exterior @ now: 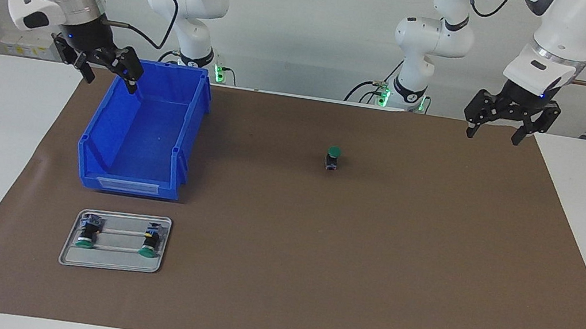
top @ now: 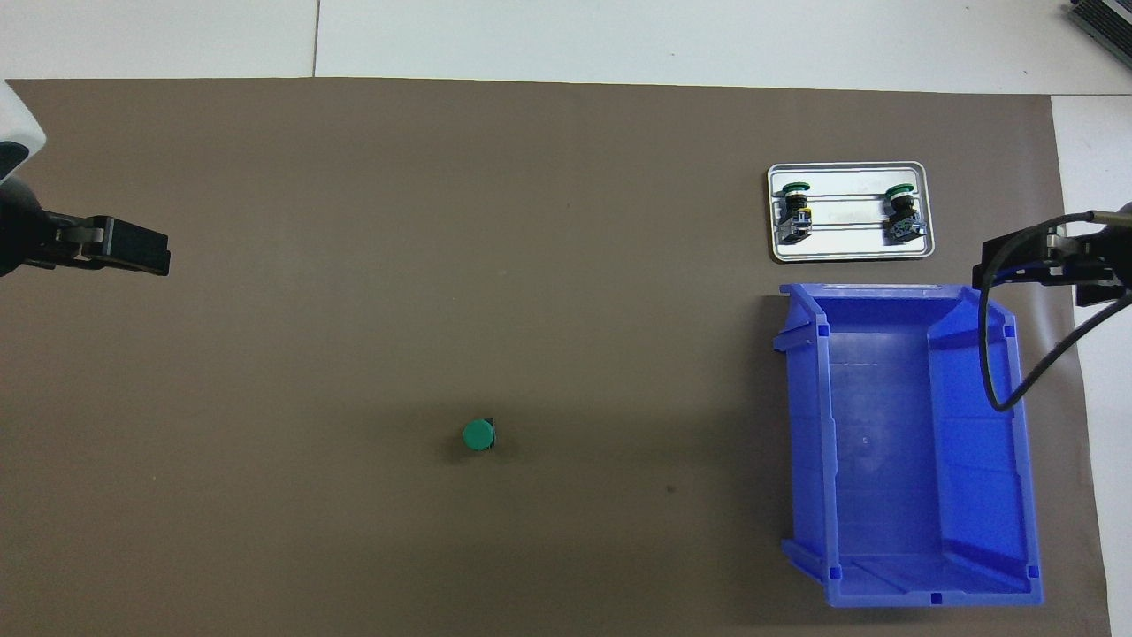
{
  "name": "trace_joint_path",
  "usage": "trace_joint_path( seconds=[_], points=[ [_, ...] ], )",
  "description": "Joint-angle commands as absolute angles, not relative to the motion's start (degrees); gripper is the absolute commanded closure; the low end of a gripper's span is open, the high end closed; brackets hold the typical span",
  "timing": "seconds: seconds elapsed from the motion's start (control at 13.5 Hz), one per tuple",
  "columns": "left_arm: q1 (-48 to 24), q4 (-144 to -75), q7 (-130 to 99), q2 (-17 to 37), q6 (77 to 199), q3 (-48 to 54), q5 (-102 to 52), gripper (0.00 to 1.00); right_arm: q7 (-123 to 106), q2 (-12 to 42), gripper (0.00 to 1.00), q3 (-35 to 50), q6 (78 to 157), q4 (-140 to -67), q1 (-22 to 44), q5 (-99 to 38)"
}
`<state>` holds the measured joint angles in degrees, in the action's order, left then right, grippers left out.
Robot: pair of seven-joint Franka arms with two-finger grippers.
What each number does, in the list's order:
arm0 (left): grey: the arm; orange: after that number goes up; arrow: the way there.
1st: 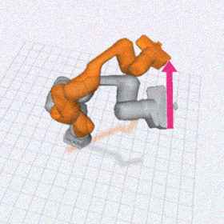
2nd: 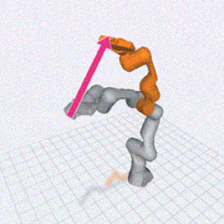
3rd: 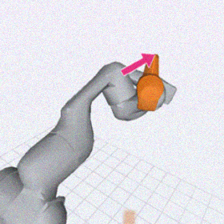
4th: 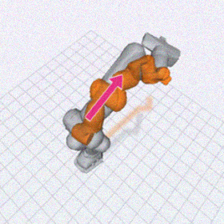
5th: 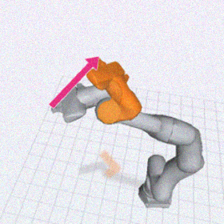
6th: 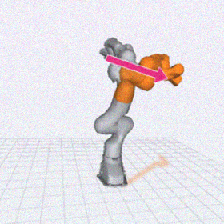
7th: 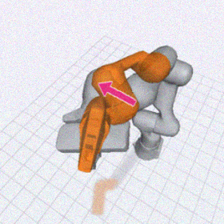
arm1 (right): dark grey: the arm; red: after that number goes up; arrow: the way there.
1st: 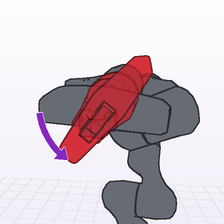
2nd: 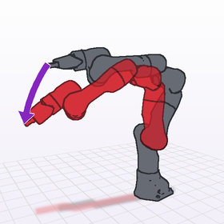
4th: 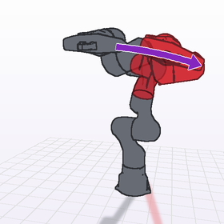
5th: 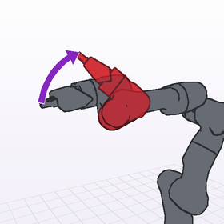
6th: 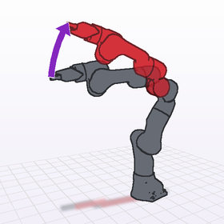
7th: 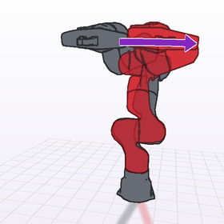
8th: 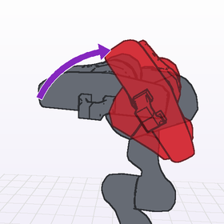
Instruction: Place and press button with both arms
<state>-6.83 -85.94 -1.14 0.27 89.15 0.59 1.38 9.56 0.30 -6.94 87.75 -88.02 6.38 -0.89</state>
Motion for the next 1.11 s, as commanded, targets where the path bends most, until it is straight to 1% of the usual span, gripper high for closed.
trace_joint_path(
  seconds=[0.0, 0.3, 0.59, 0.74, 1.04],
  points=[
    [-4.93, -89.21, -0.17, -2.11, 88.51, 0.53, 0.97, 0.0, 8.35, -0.26, 0.0, -6.42, 87.89, -88.77, 5.71, -1.85],
    [-5.27, -92.37, -1.23, -2.9, 91.23, 0.61, 0.88, 0.0, 8.35, -0.26, 0.0, -6.42, 87.89, -88.68, 5.71, -1.85],
    [-5.19, -92.37, -0.88, -0.8, 91.84, 0.62, -1.83, 0.0, 8.35, -0.26, 0.0, -6.42, 87.89, -88.68, 5.71, -1.85],
    [-5.01, -92.29, 0.43, -0.88, 92.54, 0.7, -2.28, 0.0, 8.35, -0.26, 0.0, -6.42, 87.89, -88.77, 5.71, -1.85],
    [-4.83, -91.68, 1.93, -0.79, 98.07, 0.53, -2.2, 0.0, 8.35, -0.26, 0.0, -6.42, 87.89, -88.77, 5.71, -1.85]
  ],
)
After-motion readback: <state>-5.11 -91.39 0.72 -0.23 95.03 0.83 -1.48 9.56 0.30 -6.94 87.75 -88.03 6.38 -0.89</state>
